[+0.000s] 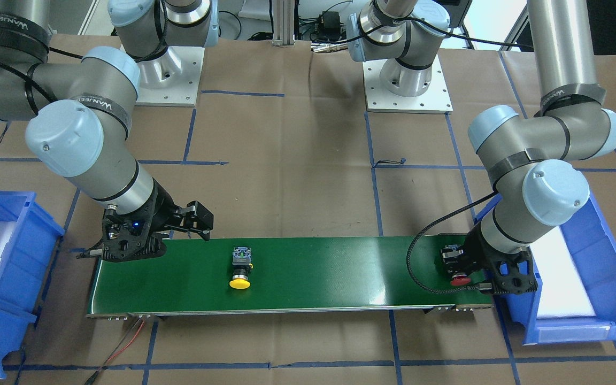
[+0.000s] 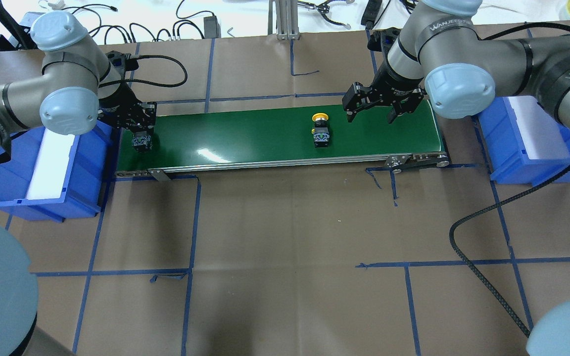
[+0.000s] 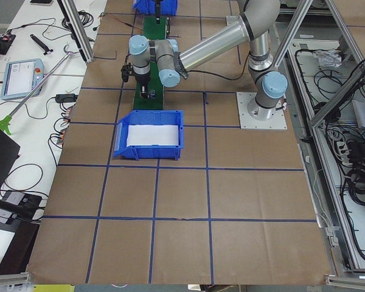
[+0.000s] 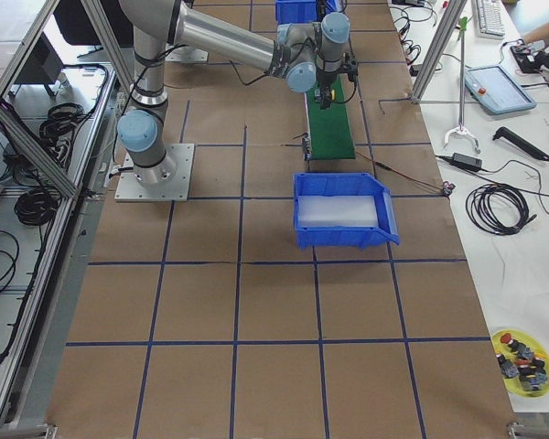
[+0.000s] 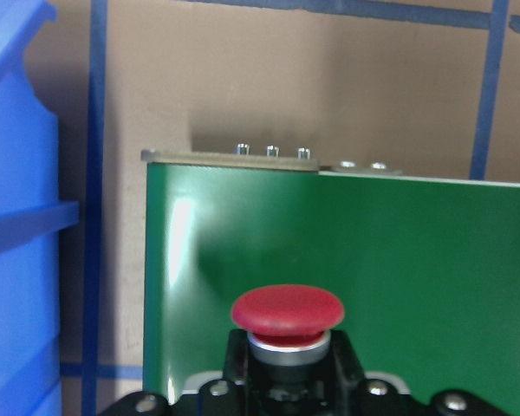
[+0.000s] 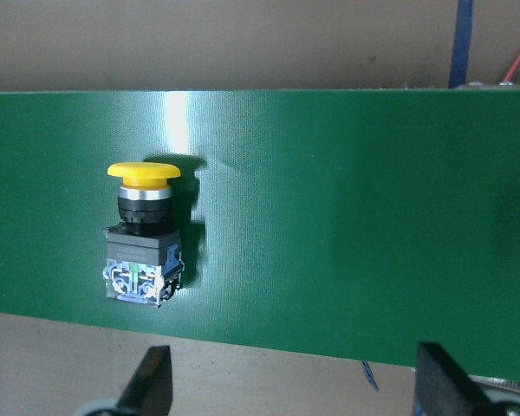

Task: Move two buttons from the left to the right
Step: 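Carry the red button onto the conveyor while the right gripper reaches toward the yellow button, then release the red button with the left gripper while the right gripper grasps the yellow button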

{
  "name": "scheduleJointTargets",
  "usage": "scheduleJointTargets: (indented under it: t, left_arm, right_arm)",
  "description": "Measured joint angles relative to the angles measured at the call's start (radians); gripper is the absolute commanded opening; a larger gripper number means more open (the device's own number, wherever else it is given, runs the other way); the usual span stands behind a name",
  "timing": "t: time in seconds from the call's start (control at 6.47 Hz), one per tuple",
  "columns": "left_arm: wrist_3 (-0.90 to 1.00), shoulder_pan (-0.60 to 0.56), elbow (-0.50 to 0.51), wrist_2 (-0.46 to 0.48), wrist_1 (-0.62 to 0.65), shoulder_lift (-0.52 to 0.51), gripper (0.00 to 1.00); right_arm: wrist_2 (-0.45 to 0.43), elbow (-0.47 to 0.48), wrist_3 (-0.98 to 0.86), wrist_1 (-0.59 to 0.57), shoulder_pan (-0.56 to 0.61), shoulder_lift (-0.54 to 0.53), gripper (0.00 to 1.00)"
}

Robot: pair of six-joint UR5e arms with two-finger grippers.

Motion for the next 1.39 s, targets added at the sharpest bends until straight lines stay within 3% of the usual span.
scheduleJointTargets:
  t: [0.15, 0.31, 0.46, 0.93, 1.39]
  left_arm:
    - [0.0, -0.01, 0.0, 0.001, 0.007, -0.007, 0.18]
    - [-0.002, -0.016, -0.002, 0.001, 0.009, -0.009, 0.73]
    - [-0.004, -0.018, -0.003, 0.001, 0.01, -0.009, 1.0]
    - [-0.008, -0.022, -0.002, 0.002, -0.002, 0.033, 1.0]
    - [-0.011, -0.023, -0.006, 0.004, -0.18, 0.198, 1.0]
  right_arm:
    - [-0.002, -0.001, -0.001, 0.001, -0.004, 0.001, 1.0]
    - [-0.003, -0.001, -0.002, 0.001, -0.007, 0.001, 1.0]
    - [-0.004, -0.002, -0.002, -0.001, -0.009, 0.001, 1.0]
    - [0.0, -0.001, 0.002, -0.027, -0.011, 0.019, 1.0]
    - [-0.001, -0.011, 0.001, -0.06, -0.011, 0.062, 1.0]
